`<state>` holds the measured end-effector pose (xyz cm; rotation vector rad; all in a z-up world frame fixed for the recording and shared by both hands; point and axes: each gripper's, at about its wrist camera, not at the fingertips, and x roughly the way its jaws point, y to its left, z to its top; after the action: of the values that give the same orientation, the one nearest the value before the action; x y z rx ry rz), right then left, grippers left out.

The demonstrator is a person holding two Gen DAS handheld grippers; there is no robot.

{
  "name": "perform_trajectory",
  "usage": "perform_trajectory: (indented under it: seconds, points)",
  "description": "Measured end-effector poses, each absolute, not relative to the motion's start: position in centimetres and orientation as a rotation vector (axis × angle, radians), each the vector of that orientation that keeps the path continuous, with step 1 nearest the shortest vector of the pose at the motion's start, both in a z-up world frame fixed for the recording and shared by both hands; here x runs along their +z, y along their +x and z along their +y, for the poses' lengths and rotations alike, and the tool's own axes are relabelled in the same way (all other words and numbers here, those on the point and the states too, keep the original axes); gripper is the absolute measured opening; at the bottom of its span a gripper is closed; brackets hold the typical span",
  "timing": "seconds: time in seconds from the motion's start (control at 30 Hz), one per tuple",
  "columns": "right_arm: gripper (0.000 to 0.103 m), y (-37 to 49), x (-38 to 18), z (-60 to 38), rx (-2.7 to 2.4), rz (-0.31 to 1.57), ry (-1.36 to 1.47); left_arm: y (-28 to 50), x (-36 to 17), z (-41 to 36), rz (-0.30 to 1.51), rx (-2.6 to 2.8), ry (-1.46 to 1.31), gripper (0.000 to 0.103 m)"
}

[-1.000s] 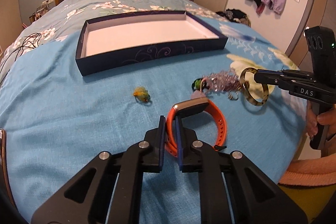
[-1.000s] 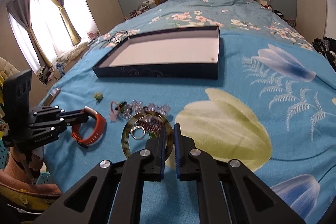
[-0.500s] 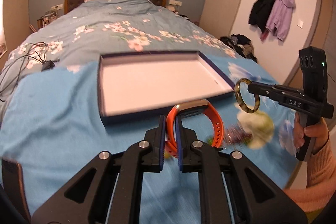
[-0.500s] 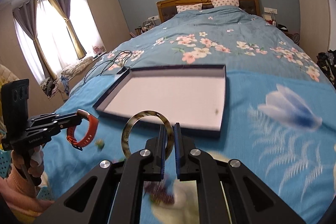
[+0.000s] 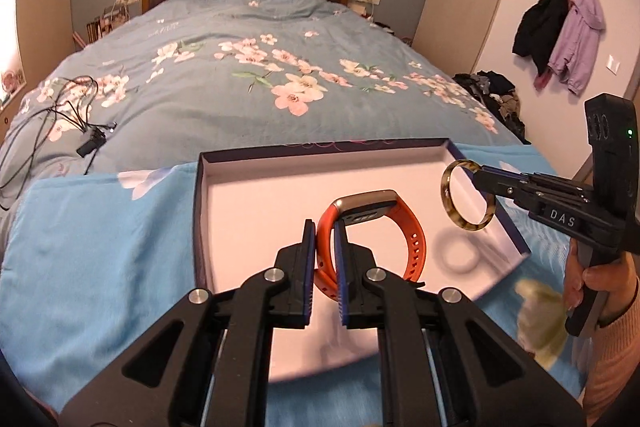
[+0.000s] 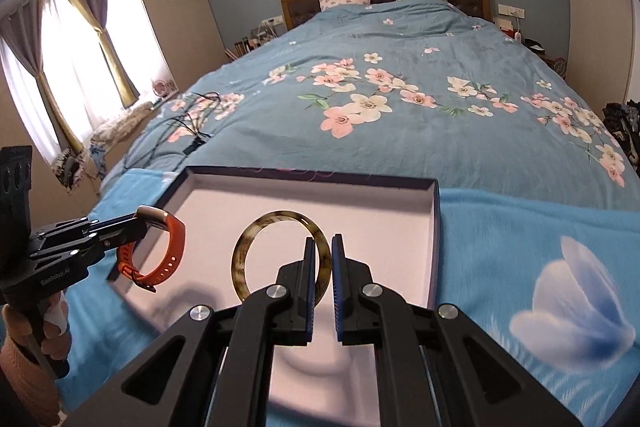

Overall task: Organize jewelry
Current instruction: 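Carry the watch band and bangle with both tools over the white box tray, then open both tools to drop the band and bangle into the tray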

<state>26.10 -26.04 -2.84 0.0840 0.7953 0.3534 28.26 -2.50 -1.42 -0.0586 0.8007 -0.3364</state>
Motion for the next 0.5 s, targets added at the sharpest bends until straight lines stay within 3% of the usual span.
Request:
perform_trajectory:
  seconds: [0.5]
  points:
    - [0.006, 33.1, -6.4, -24.5, 0.309, 0.967, 0.085, 37.7, -6.1, -3.3, 0.935, -0.276, -0.069, 0.010]
